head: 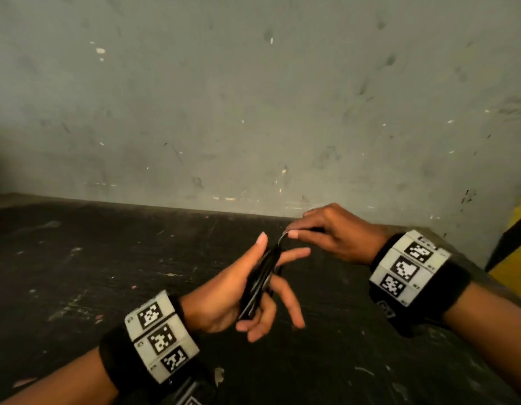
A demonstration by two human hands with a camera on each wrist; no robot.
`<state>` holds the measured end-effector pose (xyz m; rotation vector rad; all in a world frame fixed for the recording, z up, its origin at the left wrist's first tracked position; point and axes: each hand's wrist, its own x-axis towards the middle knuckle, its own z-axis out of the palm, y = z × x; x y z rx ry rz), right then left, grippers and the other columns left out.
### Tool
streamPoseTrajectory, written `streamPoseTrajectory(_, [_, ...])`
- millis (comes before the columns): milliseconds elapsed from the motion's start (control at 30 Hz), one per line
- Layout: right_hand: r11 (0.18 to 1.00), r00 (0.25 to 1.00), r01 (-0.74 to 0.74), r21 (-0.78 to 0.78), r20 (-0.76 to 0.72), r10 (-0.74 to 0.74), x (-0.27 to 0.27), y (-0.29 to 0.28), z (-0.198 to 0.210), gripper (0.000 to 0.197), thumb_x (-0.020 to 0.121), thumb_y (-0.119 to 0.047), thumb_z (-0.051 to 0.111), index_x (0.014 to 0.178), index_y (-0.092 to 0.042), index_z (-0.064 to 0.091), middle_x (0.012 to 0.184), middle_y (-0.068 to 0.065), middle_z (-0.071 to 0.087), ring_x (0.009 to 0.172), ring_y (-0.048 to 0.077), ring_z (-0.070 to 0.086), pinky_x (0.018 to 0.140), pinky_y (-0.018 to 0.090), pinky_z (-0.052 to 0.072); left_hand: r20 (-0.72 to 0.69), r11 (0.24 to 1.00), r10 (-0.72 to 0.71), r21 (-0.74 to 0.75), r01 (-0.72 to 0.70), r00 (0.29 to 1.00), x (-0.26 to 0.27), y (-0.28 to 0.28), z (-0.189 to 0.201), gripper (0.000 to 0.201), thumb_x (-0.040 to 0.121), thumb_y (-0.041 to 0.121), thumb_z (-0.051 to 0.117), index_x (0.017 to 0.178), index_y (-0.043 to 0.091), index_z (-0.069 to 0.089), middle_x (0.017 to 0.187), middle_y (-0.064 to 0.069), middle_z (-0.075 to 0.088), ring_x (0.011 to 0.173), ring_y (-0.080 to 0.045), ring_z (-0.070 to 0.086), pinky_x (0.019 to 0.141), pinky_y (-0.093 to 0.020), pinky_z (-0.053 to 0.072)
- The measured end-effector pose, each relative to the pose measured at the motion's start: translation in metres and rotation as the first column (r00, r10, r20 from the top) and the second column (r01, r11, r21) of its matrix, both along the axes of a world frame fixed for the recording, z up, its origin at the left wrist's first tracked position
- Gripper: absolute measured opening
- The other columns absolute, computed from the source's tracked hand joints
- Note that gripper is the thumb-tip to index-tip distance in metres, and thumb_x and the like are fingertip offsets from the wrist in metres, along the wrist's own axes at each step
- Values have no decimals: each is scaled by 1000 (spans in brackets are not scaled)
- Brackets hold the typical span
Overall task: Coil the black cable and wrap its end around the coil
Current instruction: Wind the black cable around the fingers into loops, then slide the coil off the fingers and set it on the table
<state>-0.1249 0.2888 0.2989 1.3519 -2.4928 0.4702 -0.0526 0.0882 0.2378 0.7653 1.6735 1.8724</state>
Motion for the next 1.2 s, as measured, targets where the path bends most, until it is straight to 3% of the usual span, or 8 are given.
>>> streamPoseTrajectory(100, [950,969,29,-311,242,50,3,-14,-37,22,94,-19,49,93,-12,70,65,-13,67,56,2,60,59,25,49,55,980,58,187,-67,997,-9,-1,16,75,84,67,21,139,21,43,77,-22,69,28,-14,49,25,-13,26])
streamPoseTrajectory(233, [820,881,87,-566,428,202,21,-45,-76,29,96,-14,41,83,-19,67,63,4,56,50,14,53,48,24,46,83,906,173,378,-192,981,-20,1,26,69,89,58,26,131,8,50,60,-12,64,22,-9,39,35,-19,30])
streamPoseTrajectory(300, [766,835,152,-624,496,238,25,-56,-85,26,97,-10,39,90,-6,63,67,6,57,54,21,55,50,24,48,128,867,240,418,-272,962,-22,1,26,64,91,54,27,126,7,55,50,-8,58,20,-7,35,30,-13,30])
streamPoseTrajectory(467, [681,718,291,-672,623,309,31,-66,-85,31,98,-14,35,92,-14,65,78,11,63,65,13,59,57,27,44,155,805,298,490,-335,942,-26,-1,18,61,94,50,26,129,8,53,43,-3,52,21,-4,35,23,-13,22])
streamPoseTrajectory(667, [531,547,434,-728,681,487,41,-73,-79,50,96,-36,20,90,-7,61,64,9,50,51,13,45,49,27,30,112,792,295,527,-309,949,-24,-2,12,59,92,50,29,130,11,53,43,-2,50,22,-4,34,24,-14,22])
streamPoseTrajectory(767, [594,621,457,-662,716,320,41,-79,-80,67,95,-53,16,91,-9,66,55,-4,54,47,8,49,46,19,35,106,790,284,538,-295,953,-23,-4,5,58,93,48,28,121,6,58,42,-1,49,23,-3,35,27,-16,17])
streamPoseTrajectory(867, [574,692,439,-692,667,275,42,-92,-84,50,96,-50,22,89,-35,69,85,-5,73,82,2,68,76,23,52,145,762,270,573,-303,952,-21,-2,-5,55,92,48,32,88,4,65,39,2,44,23,-4,35,28,-17,15])
streamPoseTrajectory(1200, [571,733,448,-688,648,205,35,-116,-103,51,97,-46,24,99,-18,66,96,11,71,93,15,67,87,35,52,304,639,383,595,-487,873,-15,-11,-26,55,92,56,29,60,15,47,32,7,34,22,-4,31,28,-15,20])
